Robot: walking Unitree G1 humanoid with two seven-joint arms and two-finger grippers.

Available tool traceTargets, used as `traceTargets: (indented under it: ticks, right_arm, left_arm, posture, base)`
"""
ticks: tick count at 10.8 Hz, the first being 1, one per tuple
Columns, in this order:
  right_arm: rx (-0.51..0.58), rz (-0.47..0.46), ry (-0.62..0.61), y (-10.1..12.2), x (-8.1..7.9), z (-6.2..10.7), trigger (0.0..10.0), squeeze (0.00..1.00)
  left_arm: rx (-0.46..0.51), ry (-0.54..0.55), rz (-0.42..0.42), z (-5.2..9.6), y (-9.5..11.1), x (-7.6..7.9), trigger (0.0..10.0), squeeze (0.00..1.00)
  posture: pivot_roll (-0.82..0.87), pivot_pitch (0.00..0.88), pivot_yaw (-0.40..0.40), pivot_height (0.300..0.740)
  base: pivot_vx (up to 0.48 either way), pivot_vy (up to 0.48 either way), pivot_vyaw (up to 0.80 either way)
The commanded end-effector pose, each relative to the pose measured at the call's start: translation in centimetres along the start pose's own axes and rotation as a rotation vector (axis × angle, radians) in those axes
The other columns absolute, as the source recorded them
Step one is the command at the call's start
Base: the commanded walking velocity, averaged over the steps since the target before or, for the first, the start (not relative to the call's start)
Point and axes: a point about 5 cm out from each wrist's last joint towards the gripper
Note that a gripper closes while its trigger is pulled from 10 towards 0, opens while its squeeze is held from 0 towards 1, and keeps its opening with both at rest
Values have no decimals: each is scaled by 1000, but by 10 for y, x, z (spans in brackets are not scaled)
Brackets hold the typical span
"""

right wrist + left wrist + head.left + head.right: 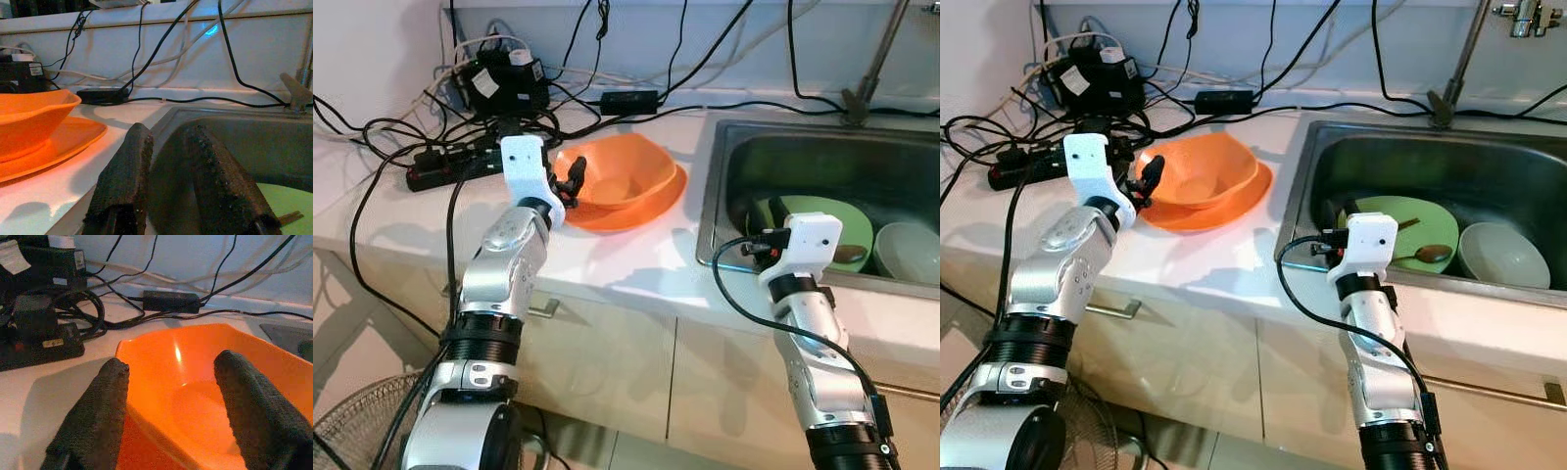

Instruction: Kitchen organization

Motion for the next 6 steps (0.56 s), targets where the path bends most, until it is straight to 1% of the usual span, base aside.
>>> traceTargets:
  ticks: [1, 2, 3, 6]
  right_arm:
    - [18, -5, 4, 7, -1, -5, 10000, 0]
    - [16, -4, 4, 7, 0, -5, 10000, 0]
    - [16, -4, 7, 6, -1, -5, 10000, 0]
    - [17, -4, 13, 6, -2, -6, 10000, 0]
  left_arm:
    - [6, 20, 11, 3, 4, -4, 10000, 1000]
    - [-14, 36, 29, 4, 3, -3, 10000, 0]
    - [-64, 54, 80, 4, -4, -3, 10000, 0]
    - [-141, 74, 182, 6, -15, 0, 10000, 0]
  posture:
    - [45, 0, 111, 740]
    - [45, 0, 111, 740]
    - [44, 0, 114, 740]
    - [38, 0, 118, 740]
  base:
    - [0, 0, 0]
    - [0, 0, 0]
    - [0, 0, 0]
    - [0, 0, 0]
Point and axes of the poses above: a point about 5 cm out from each wrist's last joint towards the gripper, its own z axis pointing back from the gripper into the wrist, its own y axis along the axis of the wrist's last joint, x = y × z, and after that the axes turned 10 degrees about z, right-handed
